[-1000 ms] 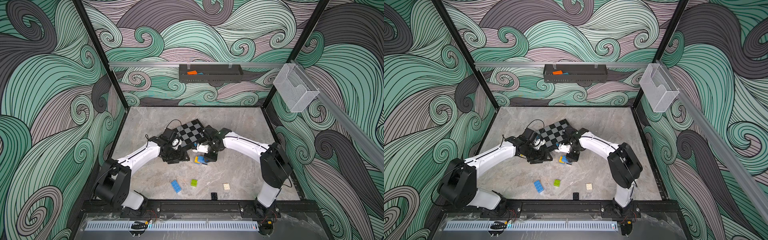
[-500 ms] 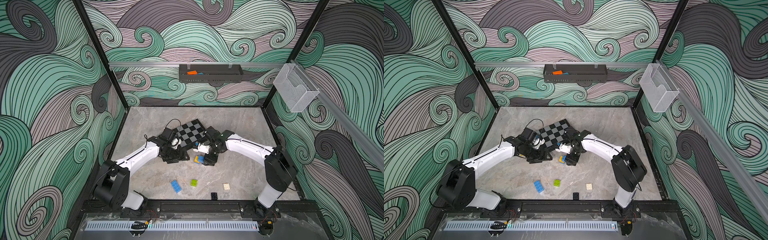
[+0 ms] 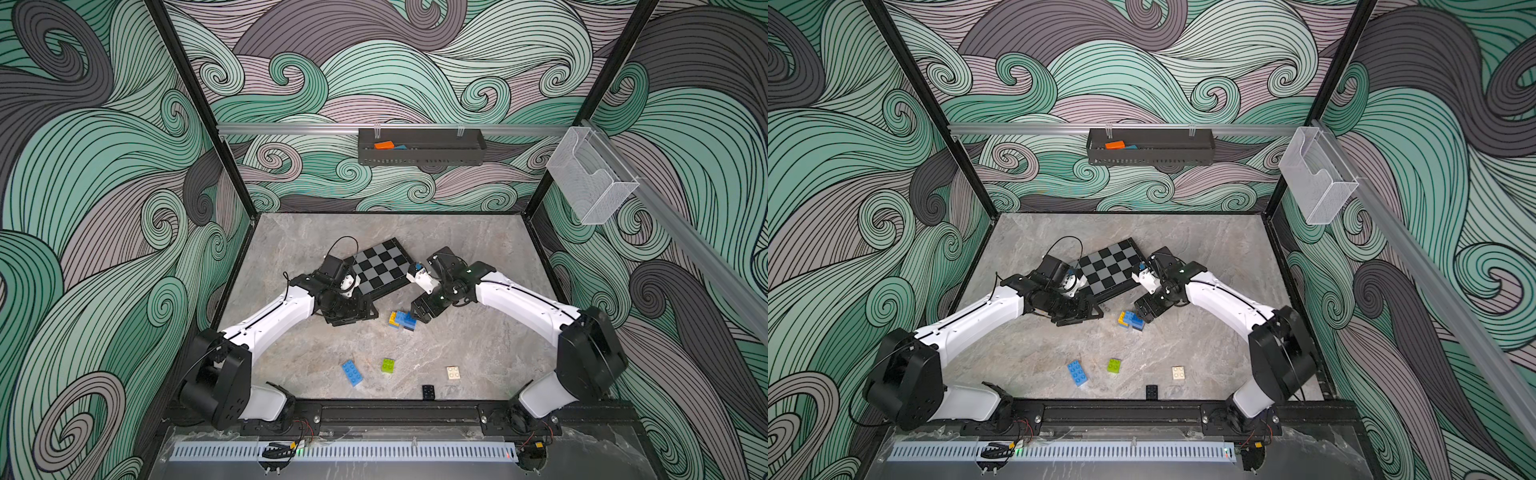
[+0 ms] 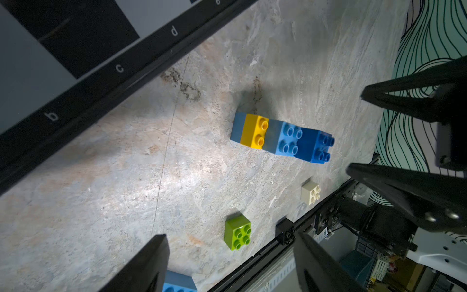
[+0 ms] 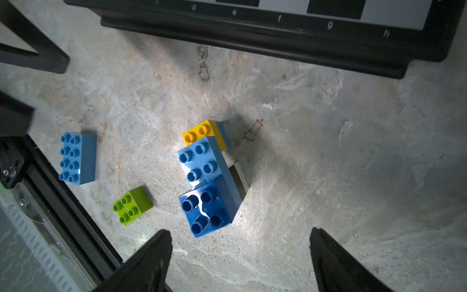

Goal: Assemble a giraffe with lego
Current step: Assemble the lego brick with the lego brick.

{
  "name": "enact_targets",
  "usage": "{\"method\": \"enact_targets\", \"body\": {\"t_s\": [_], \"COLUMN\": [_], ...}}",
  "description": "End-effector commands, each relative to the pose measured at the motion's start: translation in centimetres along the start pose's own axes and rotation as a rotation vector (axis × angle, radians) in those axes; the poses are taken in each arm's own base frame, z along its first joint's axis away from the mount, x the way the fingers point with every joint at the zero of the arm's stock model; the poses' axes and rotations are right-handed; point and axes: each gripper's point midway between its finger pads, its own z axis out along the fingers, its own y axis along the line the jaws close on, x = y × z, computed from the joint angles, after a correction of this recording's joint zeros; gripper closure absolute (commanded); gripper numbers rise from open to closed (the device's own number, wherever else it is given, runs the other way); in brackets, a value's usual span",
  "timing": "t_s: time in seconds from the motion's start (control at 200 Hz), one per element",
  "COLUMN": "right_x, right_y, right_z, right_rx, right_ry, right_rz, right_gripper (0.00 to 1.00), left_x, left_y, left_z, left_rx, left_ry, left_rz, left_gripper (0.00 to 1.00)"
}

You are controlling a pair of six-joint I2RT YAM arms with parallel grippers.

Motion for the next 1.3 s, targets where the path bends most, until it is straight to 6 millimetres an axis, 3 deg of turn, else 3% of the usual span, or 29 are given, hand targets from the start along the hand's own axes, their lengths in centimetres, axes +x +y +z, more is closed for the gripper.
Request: {"method": "enact_targets", "body": {"t_s": [0.0, 0.41, 0.595, 0.725, 0.906, 1.036, 1.151, 1.296], "right_x": [-0.1, 3.6, 4.1, 2.5, -1.3, -2.3, -0.9, 5.7], "right_y": [-0.9, -3.1, -3.4, -3.4, -2.0, -0.9, 0.1, 1.7], "right_z": [0.8, 3.7, 3.9, 2.1, -2.4, -5.3, -7.4, -8.8], "right_rx": [0.004, 0.038, 0.043, 0.054, 0.021, -0.001, -0.006, 0.040], "right_ry": [0.007, 0.093, 0.094, 0.027, -0.133, -0.183, -0.175, -0.078], "right_rz": [0.079, 0.113, 0.119, 0.112, 0.093, 0.104, 0.143, 0.251], "right_gripper": [0.11, 0.11, 0.11, 0.11, 0.10, 0.07, 0.06, 0.05], "left_x": [-0.3, -0.3, -0.3, -0.6, -0.9, -0.8, -0.6, -0.3], "left_y": [-0.6, -0.2, -0.2, -0.3, -0.5, -0.5, -0.2, 0.0], "left_z": [-0.5, -1.0, -1.0, -1.0, -0.7, -0.5, -0.2, -0.4], "left_rx": [0.019, -0.008, -0.011, -0.011, 0.001, -0.001, -0.002, -0.007], "left_ry": [-0.026, -0.052, -0.049, -0.052, -0.049, -0.039, -0.025, -0.038], "left_rz": [-0.003, -0.017, -0.018, -0.016, -0.025, -0.016, -0.014, -0.010], "left_gripper": [0.15, 0.14, 0.14, 0.14, 0.14, 0.13, 0.13, 0.13]}}
